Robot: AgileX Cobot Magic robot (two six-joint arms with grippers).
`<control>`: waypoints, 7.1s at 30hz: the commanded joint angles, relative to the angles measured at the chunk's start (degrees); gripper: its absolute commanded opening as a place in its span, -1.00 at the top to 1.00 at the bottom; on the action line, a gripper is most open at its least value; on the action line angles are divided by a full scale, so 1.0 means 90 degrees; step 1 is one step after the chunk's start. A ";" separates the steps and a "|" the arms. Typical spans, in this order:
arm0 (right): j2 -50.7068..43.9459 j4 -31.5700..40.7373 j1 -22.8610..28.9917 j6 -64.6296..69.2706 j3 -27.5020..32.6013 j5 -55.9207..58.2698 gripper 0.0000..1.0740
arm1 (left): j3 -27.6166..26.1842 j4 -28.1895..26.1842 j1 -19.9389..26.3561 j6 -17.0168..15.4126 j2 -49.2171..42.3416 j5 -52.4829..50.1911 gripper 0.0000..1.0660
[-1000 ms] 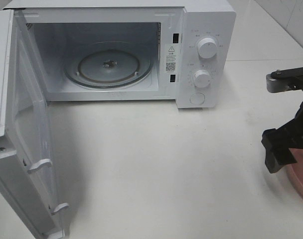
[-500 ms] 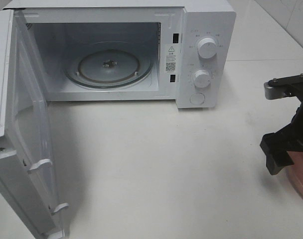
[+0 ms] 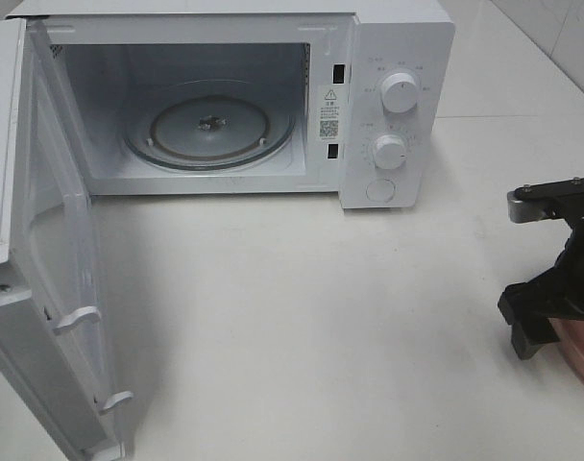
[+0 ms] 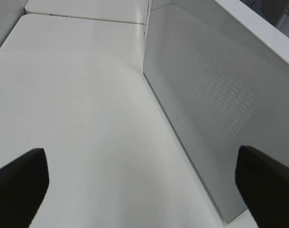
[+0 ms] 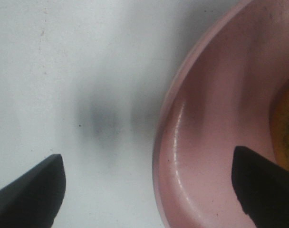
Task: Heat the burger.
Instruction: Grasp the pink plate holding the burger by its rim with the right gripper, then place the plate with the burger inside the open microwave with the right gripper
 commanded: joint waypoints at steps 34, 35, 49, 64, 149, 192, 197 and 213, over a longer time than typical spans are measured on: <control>0.0624 -0.0032 -0.0204 0.0025 0.0229 -0.0700 -0.31 | 0.0000 -0.0019 0.0019 0.0000 -0.0108 0.0000 -0.88; 0.0649 -0.0032 -0.0204 0.0025 0.0229 -0.0700 -0.21 | 0.0000 -0.0019 0.0019 0.0000 -0.0108 0.0000 -0.88; 0.0961 -0.0197 -0.0204 0.0032 0.0299 -0.0751 1.00 | 0.0000 -0.0019 0.0019 0.0000 -0.0108 0.0000 -0.88; 0.0758 -0.0248 -0.0159 0.0280 0.0293 -0.0509 1.00 | 0.0000 -0.0019 0.0019 0.0000 -0.0108 0.0000 -0.88; -0.1210 -0.3559 0.6099 0.2706 0.0821 0.2483 1.00 | 0.0000 -0.0019 0.0019 0.0000 -0.0108 0.0000 -0.88; -0.1210 -0.4030 0.7175 -0.0649 0.0809 0.1140 0.98 | 0.0000 -0.0019 0.0019 0.0000 -0.0108 0.0000 -0.88; -0.1210 -0.4049 0.7175 -0.0980 0.0809 0.0891 0.98 | 0.0000 -0.0019 0.0019 0.0000 -0.0108 0.0000 -0.88; -0.1210 -0.4495 0.6761 -0.1757 0.0809 0.0344 0.98 | 0.0000 -0.0019 0.0019 0.0000 -0.0108 0.0000 -0.88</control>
